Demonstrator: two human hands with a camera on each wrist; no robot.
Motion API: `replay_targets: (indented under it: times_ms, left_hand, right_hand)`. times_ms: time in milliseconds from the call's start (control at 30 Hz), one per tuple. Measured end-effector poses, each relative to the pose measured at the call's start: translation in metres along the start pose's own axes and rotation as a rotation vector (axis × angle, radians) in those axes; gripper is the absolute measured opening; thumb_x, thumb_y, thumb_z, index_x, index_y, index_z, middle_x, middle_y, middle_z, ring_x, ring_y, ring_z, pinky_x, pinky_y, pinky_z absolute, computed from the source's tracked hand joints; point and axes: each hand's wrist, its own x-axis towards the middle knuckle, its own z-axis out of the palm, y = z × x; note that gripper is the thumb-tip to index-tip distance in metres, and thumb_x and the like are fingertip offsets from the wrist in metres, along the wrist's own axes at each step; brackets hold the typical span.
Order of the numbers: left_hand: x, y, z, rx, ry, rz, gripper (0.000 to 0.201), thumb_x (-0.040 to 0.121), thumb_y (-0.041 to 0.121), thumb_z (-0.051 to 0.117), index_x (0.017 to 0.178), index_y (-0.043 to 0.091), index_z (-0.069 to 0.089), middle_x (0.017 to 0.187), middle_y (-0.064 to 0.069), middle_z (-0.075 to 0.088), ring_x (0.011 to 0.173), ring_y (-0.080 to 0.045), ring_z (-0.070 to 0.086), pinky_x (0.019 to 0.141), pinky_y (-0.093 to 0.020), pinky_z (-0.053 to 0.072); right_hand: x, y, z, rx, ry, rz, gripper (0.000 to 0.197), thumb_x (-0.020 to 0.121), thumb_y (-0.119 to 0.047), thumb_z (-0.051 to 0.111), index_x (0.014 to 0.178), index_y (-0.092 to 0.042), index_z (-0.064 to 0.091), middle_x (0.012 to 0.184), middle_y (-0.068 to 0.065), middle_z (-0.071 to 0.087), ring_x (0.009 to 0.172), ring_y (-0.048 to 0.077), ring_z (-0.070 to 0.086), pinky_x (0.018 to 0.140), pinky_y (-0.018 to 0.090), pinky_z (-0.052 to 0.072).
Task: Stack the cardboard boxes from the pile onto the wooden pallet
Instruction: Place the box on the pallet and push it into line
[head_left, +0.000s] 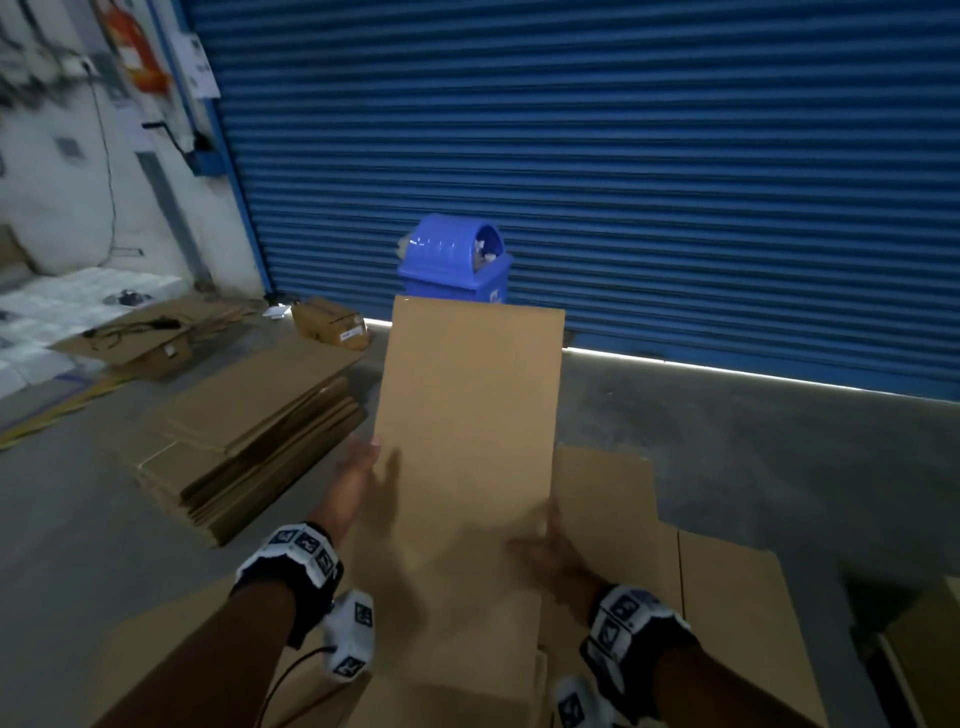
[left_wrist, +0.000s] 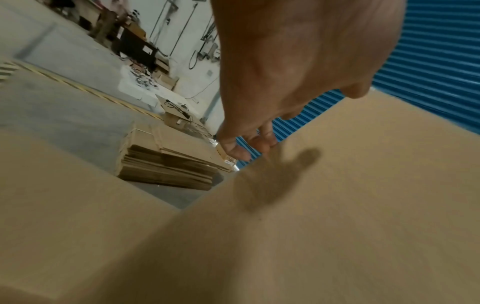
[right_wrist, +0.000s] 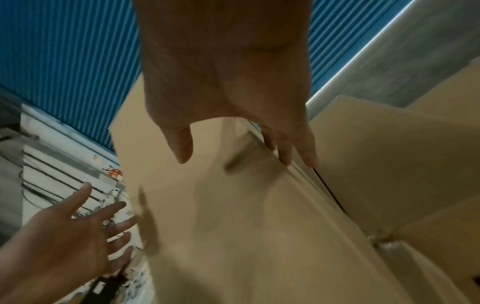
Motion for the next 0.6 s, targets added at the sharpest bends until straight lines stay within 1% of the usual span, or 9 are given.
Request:
replay_targets:
  times_ms: [33,100,167,267,367,400,467,533,600]
  left_hand:
    - [0.001,-0.007,-0.003,0.027,-0.008,0.034,0.072,0.094,0.068,0.044,0.15,0.023,0.042,0.155,-0.001,0.041,0.141,-0.021,0.038,0.12,-0.048,0.026]
    - [0.005,-0.031,-0.011,0.087,0.033,0.113,0.092,0.07,0.087,0.058,0.136,0.023,0.056,0.141,0.004,0.055,0.13,-0.019,0.05,0.114,-0.051,0.037]
    - [-0.002,-0.055,-0.014,0.041,0.07,0.147,0.095,0.064,0.086,0.067,0.137,0.026,0.055,0.135,0.005,0.06,0.128,-0.022,0.055,0.111,-0.05,0.041]
    - [-0.026,-0.063,-0.01,-0.034,0.1,0.11,0.086,0.085,0.068,0.064,0.151,0.022,0.036,0.149,0.004,0.044,0.139,-0.021,0.041,0.116,-0.048,0.034]
    - [-0.053,-0.059,-0.017,0.009,0.044,0.077,0.102,0.077,0.078,0.065,0.157,0.024,0.03,0.16,0.002,0.036,0.145,-0.022,0.037,0.119,-0.051,0.032]
    - [-0.068,-0.053,-0.022,0.014,0.022,0.101,0.099,0.077,0.076,0.066,0.155,0.024,0.035,0.158,0.001,0.04,0.143,-0.02,0.04,0.118,-0.05,0.033]
    - [-0.1,-0.038,-0.027,-0.015,0.004,0.157,0.067,0.092,0.054,0.064,0.147,0.019,0.049,0.146,0.002,0.055,0.133,-0.015,0.051,0.114,-0.042,0.038]
    - [-0.136,-0.024,-0.024,-0.027,-0.029,0.213,0.04,0.099,0.038,0.061,0.132,0.014,0.061,0.124,0.005,0.066,0.112,-0.01,0.061,0.101,-0.034,0.045]
    - [-0.171,-0.015,-0.016,-0.031,-0.085,0.283,0.024,0.101,0.033,0.06,0.116,0.015,0.066,0.109,0.005,0.07,0.099,-0.009,0.065,0.089,-0.029,0.048]
  right_hand:
    - [-0.001,-0.003,-0.003,-0.014,-0.001,0.019,0.074,0.093,-0.018,0.068,0.152,-0.02,0.023,0.136,0.008,0.051,0.116,0.025,0.053,0.101,0.041,0.046]
    - [-0.007,-0.003,-0.005,-0.009,0.069,0.05,0.048,0.096,-0.022,0.063,0.138,-0.015,0.041,0.132,0.01,0.055,0.114,0.026,0.056,0.1,0.042,0.048]
    - [-0.015,-0.005,0.0,0.046,0.19,0.06,0.028,0.096,-0.015,0.063,0.119,-0.004,0.051,0.121,0.017,0.061,0.108,0.032,0.06,0.096,0.048,0.051]
    - [-0.034,-0.018,0.011,0.121,0.247,0.084,0.052,0.086,-0.012,0.072,0.129,-0.002,0.045,0.126,0.015,0.058,0.116,0.035,0.058,0.099,0.052,0.049]
    - [-0.075,-0.037,0.005,0.144,0.256,0.095,0.078,0.074,-0.028,0.082,0.137,-0.016,0.038,0.129,0.011,0.059,0.115,0.032,0.058,0.099,0.052,0.049]
    - [-0.097,-0.043,0.002,0.144,0.26,0.103,0.078,0.072,-0.031,0.082,0.137,-0.018,0.04,0.128,0.009,0.06,0.114,0.03,0.059,0.099,0.051,0.05]
    - [-0.14,-0.054,-0.005,0.158,0.298,0.089,0.078,0.069,-0.033,0.081,0.136,-0.019,0.043,0.126,0.006,0.061,0.114,0.027,0.058,0.1,0.049,0.05]
    - [-0.187,-0.061,-0.01,0.189,0.362,0.065,0.076,0.063,-0.037,0.078,0.129,-0.019,0.046,0.122,0.004,0.062,0.113,0.024,0.059,0.099,0.047,0.049]
    - [-0.233,-0.06,-0.015,0.169,0.435,0.057,0.069,0.062,-0.04,0.076,0.123,-0.021,0.048,0.118,0.003,0.063,0.11,0.022,0.06,0.098,0.048,0.05]
